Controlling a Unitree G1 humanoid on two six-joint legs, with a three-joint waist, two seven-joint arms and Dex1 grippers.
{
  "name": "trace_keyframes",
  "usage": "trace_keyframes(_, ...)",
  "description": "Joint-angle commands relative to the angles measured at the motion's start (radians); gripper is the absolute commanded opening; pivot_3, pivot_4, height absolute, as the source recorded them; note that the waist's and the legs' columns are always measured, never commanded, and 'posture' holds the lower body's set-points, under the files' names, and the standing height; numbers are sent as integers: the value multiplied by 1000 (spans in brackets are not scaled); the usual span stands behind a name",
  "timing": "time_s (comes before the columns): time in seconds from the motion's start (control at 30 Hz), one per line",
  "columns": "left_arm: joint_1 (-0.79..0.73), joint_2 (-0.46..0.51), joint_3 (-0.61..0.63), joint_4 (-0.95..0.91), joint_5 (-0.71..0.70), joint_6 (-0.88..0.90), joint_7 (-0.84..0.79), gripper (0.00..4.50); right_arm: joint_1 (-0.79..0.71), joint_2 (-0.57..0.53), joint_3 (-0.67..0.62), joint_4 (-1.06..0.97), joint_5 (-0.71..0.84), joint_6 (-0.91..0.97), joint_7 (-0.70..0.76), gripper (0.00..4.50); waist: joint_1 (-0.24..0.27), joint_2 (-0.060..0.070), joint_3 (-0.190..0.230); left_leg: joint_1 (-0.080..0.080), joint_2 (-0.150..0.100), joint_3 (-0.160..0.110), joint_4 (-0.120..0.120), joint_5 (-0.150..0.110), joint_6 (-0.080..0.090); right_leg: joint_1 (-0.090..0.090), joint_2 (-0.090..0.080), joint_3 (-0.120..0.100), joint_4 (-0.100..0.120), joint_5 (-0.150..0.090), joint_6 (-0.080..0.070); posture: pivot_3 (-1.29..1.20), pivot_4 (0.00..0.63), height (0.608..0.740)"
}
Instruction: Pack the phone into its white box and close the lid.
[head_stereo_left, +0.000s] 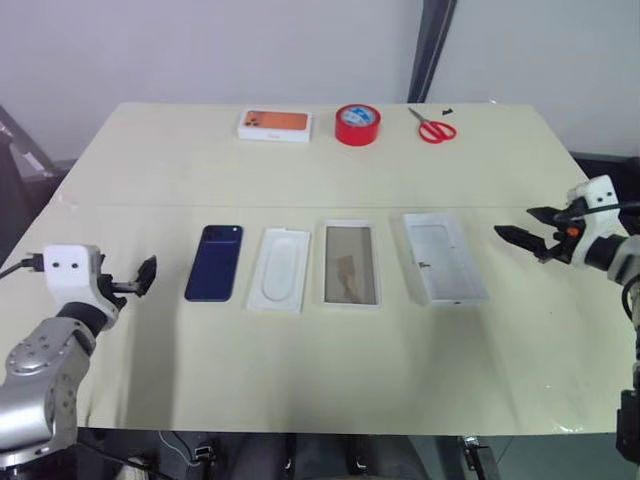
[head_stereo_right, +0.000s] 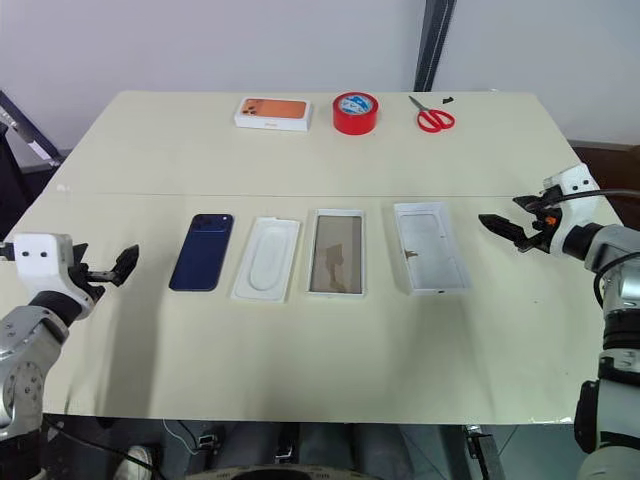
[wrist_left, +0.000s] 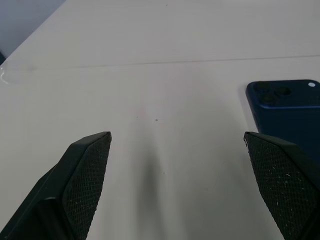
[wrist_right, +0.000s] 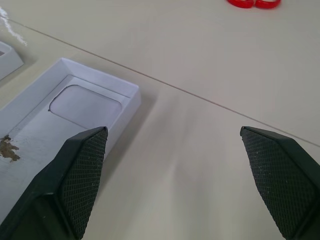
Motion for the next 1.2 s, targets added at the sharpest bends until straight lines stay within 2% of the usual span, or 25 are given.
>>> trace_keyframes(0.03, -1, 1, 24, -48, -7, 0, 13, 4460, -33, -3, -2, 2, -6, -24, 3, 4446, 0, 0, 0, 0, 0, 0, 0, 0, 0, 0, 0, 0, 0, 0, 0, 0, 150, 729)
trace_keyframes(0.3, -19, -12, 17, -58, -20, 0, 22, 4460, -26, 19, 15, -75, 5, -15, 7, 4446, 0, 0, 0, 0, 0, 0, 0, 0, 0, 0, 0, 0, 0, 0, 0, 0, 150, 729)
trace_keyframes(0.43, -55, -32, -42, -85, -40, 17, 23, 4460, 11, 38, 33, -178, 16, 12, 12, 4446, 2, 0, 0, 0, 0, 0, 0, 0, 0, 0, 0, 0, 0, 0, 0, 0, 150, 729)
trace_keyframes(0.67, -134, -88, -319, -203, -116, 124, -46, 4460, 115, 79, 129, -532, 11, 79, -13, 4446, 1, 0, 0, 0, 0, 0, 3, 0, 0, 1, 0, 0, 2, 0, 0, 0, 150, 729)
trace_keyframes(0.83, -199, -100, -410, -205, -149, 262, -26, 4460, 165, 113, 185, -791, 45, 167, -39, 4446, -2, 0, 0, 0, 0, -1, 2, 0, -1, 0, 2, 0, 4, 0, 0, 0, 150, 729)
trace_keyframes(0.9, -241, -105, -440, -171, -118, 344, 31, 4460, 176, 127, 202, -871, 71, 204, -45, 4446, -2, 0, 0, 2, 0, -1, 3, 1, -1, 0, 2, 0, 6, 0, 0, 0, 150, 729)
trace_keyframes(1.03, -285, -157, -384, -129, -156, 452, 85, 4460, 183, 154, 228, -969, 100, 265, -77, 4446, 2, 0, 0, 2, 0, -2, 4, 1, -1, 1, 3, -1, 7, 0, 1, 0, 150, 729)
trace_keyframes(1.2, -362, -276, -290, -103, -208, 536, 167, 4460, 198, 155, 259, -984, 89, 259, -73, 4446, 5, -1, 1, 1, 0, -2, 5, 1, -1, 1, 3, -1, 7, 0, 1, 0, 150, 729)
